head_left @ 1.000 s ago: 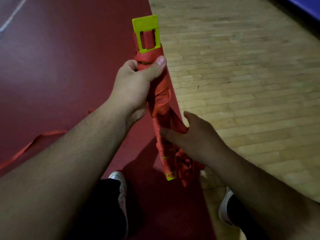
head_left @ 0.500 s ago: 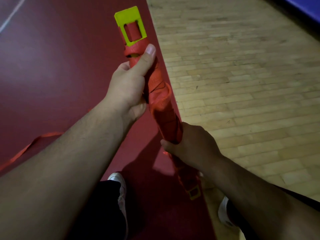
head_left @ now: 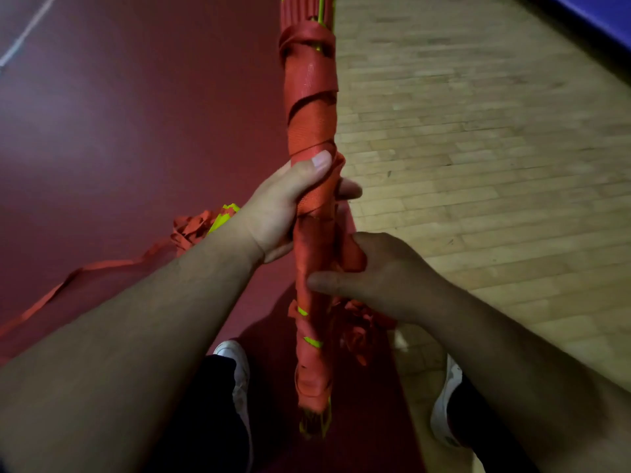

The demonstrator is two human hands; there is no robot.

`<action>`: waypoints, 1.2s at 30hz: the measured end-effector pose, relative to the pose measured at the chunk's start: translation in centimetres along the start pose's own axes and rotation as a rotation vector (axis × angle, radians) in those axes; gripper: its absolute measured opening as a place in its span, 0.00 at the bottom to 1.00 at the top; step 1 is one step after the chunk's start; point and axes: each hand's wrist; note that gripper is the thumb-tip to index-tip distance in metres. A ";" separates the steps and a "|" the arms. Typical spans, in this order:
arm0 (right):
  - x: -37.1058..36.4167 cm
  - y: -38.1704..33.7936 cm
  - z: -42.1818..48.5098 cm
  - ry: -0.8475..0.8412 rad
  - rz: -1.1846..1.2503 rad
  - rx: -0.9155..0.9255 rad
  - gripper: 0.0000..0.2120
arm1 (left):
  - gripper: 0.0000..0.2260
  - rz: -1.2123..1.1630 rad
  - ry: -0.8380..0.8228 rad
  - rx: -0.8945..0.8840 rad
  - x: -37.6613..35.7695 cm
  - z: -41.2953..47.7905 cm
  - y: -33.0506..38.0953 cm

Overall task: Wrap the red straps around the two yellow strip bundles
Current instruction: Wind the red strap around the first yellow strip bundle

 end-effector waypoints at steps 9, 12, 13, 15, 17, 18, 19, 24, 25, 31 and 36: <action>4.0 1.2 -0.7 -0.157 0.090 -0.049 0.06 | 0.12 -0.046 -0.023 0.027 0.9 0.3 1.1; 3.6 1.4 -0.8 -0.112 -0.064 -0.048 0.04 | 0.18 0.025 0.020 -0.022 0.8 0.6 0.7; 3.2 1.3 -0.8 -0.093 -0.136 -0.044 0.09 | 0.22 0.068 0.092 -0.042 0.6 0.9 0.5; 1.8 1.0 -0.8 -0.010 -0.269 -0.052 0.19 | 0.28 0.120 0.243 -0.054 -0.6 0.9 0.5; 0.4 0.6 -0.6 0.099 -0.314 -0.051 0.25 | 0.23 0.120 0.312 -0.045 -1.7 0.9 0.5; -0.1 0.6 -0.4 0.131 -0.302 -0.028 0.25 | 0.17 0.110 0.313 -0.037 -2.3 0.9 0.7; -0.4 0.6 -0.3 0.148 -0.267 0.002 0.24 | 0.11 0.096 0.300 -0.034 -2.7 0.8 1.0; 1.4 0.4 -0.1 0.041 0.082 -0.002 0.12 | 0.10 -0.082 -0.022 -0.024 -1.8 -0.1 2.3; 1.8 0.3 -0.3 -0.026 0.168 0.012 0.11 | 0.12 -0.094 -0.096 -0.018 -1.4 -0.4 2.3; 1.1 0.1 -0.6 -0.176 0.238 0.126 0.17 | 0.29 0.002 -0.301 0.035 -0.5 -0.4 1.3; 1.5 0.5 0.0 -0.146 0.012 0.065 0.26 | 0.15 -0.182 -0.171 0.040 -0.4 -0.3 1.7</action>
Point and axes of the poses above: each hand's wrist, its own z-axis towards the middle knuckle, its own x-axis out of the back of the hand, y = z × x
